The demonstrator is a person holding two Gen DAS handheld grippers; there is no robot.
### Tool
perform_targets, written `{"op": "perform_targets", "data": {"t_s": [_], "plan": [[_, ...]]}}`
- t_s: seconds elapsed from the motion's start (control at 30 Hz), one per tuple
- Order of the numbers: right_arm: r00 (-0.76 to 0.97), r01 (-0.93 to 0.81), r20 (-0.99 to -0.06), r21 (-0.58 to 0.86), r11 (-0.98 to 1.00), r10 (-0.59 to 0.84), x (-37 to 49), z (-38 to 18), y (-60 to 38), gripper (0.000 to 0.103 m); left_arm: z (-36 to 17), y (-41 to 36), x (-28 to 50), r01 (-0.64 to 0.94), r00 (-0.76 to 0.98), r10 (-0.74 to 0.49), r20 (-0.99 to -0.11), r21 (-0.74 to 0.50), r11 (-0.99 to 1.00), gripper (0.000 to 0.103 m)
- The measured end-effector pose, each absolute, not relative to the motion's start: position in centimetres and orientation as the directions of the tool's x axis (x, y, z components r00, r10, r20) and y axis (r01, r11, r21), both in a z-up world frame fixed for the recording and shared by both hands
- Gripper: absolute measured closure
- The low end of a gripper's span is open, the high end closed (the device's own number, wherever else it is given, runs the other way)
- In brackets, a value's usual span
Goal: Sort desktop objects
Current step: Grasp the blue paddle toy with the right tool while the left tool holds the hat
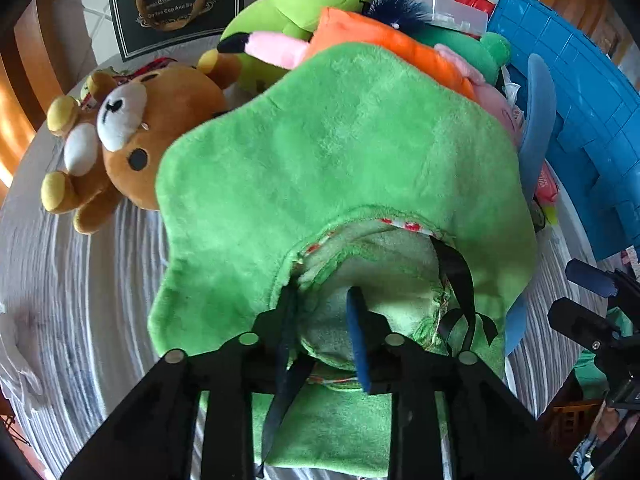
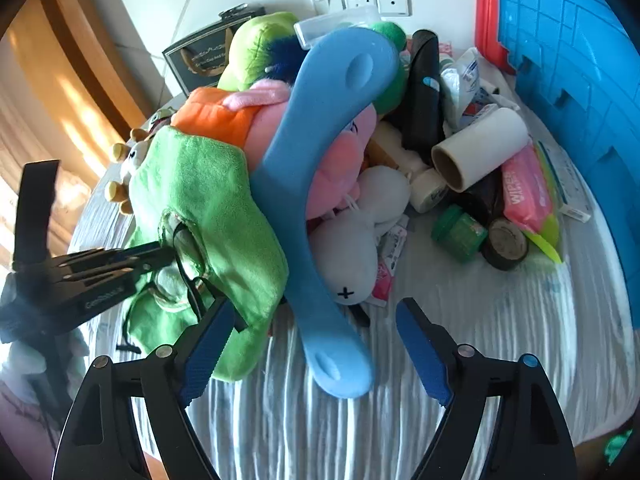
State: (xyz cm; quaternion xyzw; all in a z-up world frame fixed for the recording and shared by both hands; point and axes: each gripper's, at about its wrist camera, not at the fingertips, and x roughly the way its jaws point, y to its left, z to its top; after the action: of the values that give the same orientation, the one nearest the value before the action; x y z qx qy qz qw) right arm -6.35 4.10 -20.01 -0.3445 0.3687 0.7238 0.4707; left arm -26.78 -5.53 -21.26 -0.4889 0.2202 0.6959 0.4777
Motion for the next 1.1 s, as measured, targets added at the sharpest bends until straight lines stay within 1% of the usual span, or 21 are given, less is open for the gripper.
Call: {"op": "perform_targets", "data": {"t_s": [0.03,0.2,0.23,0.27,0.37,0.43,0.53,0.57,0.6,0.63,0.67,0.77,0.87,0.93,1.0,1.03,1.1], "plan": [[-0.32,-0.935,-0.848,0.21,-0.286,0.423,-6.3,-20.2,4.2,0.019,-21.7,-5.4,-26.7,-0.875,-0.056,0.448,-0.892,-0.172,-0.452,0.072],[-0.326,-0.929,-0.854,0.211,-0.303,0.406,-6.4,-20.9,4.6,0.018,-22.9,-5.9,-26.9,-0.849,-0.031,0.487,-0.873,-0.234,-0.474,0.071],[-0.325,-0.929,-0.854,0.209,-0.305,0.406,-6.4,-20.9,4.6,0.012,-23.2,-6.0,-26.9,-0.848,-0.03,0.492,-0.87,-0.238,-0.473,0.07],[-0.324,-0.929,-0.854,0.206,-0.308,0.406,-6.4,-20.9,4.7,0.008,-23.4,-6.0,-26.6,-0.857,-0.032,0.501,-0.865,-0.234,-0.459,0.07],[-0.328,-0.927,-0.852,0.205,-0.315,0.407,-6.6,-21.0,4.8,0.008,-23.7,-5.7,-25.7,-0.885,-0.038,0.459,-0.887,-0.184,-0.429,0.07],[-0.329,-0.926,-0.853,0.207,-0.315,0.406,-6.6,-21.1,4.9,0.008,-23.0,-6.0,-25.5,-0.877,-0.041,0.44,-0.897,-0.179,-0.446,0.07],[-0.334,-0.924,-0.85,0.211,-0.318,0.407,-6.7,-21.0,4.9,0.008,-19.9,-8.1,-24.8,-0.876,-0.063,0.501,-0.863,-0.193,-0.442,0.07],[-0.337,-0.923,-0.849,0.214,-0.319,0.407,-6.7,-21.0,5.0,0.008,-18.6,-9.0,-24.6,-0.879,-0.079,0.528,-0.846,-0.191,-0.437,0.065],[-0.341,-0.922,-0.847,0.217,-0.32,0.407,-6.7,-20.9,4.9,0.008,-17.7,-9.7,-24.4,-0.886,-0.092,0.549,-0.83,-0.184,-0.426,0.055],[-0.346,-0.921,-0.845,0.222,-0.321,0.409,-6.7,-20.8,4.9,0.008,-17.1,-10.1,-24.3,-0.889,-0.108,0.562,-0.82,-0.173,-0.424,0.023],[-0.353,-0.919,-0.841,0.229,-0.322,0.41,-6.7,-20.7,4.8,0.008,-17.0,-10.4,-24.3,-0.888,-0.125,0.557,-0.821,-0.158,-0.432,0.0],[-0.379,-0.908,-0.835,0.252,-0.336,0.399,-7.0,-20.6,4.6,0.008,-17.3,-11.1,-26.0,-0.859,-0.137,0.538,-0.832,-0.171,-0.483,0.0],[-0.382,-0.902,-0.836,0.245,-0.355,0.394,-7.9,-20.4,4.3,0.008,-18.6,-10.4,-27.9,-0.864,-0.184,0.486,-0.855,-0.095,-0.494,0.0],[-0.381,-0.903,-0.836,0.244,-0.354,0.395,-8.3,-20.5,4.2,0.008,-20.0,-9.5,-28.2,-0.878,-0.17,0.467,-0.868,-0.081,-0.471,0.0],[-0.366,-0.908,-0.842,0.229,-0.351,0.397,-8.4,-20.7,4.3,0.008,-21.4,-8.9,-28.3,-0.889,-0.191,0.437,-0.879,-0.034,-0.457,0.0],[-0.355,-0.911,-0.846,0.218,-0.351,0.398,-8.5,-20.9,4.5,0.007,-22.0,-8.6,-28.4,-0.891,-0.212,0.421,-0.882,-0.003,-0.455,0.0],[-0.328,-0.918,-0.854,0.189,-0.348,0.403,-8.4,-21.2,4.8,0.001,-23.0,-8.0,-28.9,-0.892,-0.219,0.408,-0.886,0.012,-0.452,0.0]]}}
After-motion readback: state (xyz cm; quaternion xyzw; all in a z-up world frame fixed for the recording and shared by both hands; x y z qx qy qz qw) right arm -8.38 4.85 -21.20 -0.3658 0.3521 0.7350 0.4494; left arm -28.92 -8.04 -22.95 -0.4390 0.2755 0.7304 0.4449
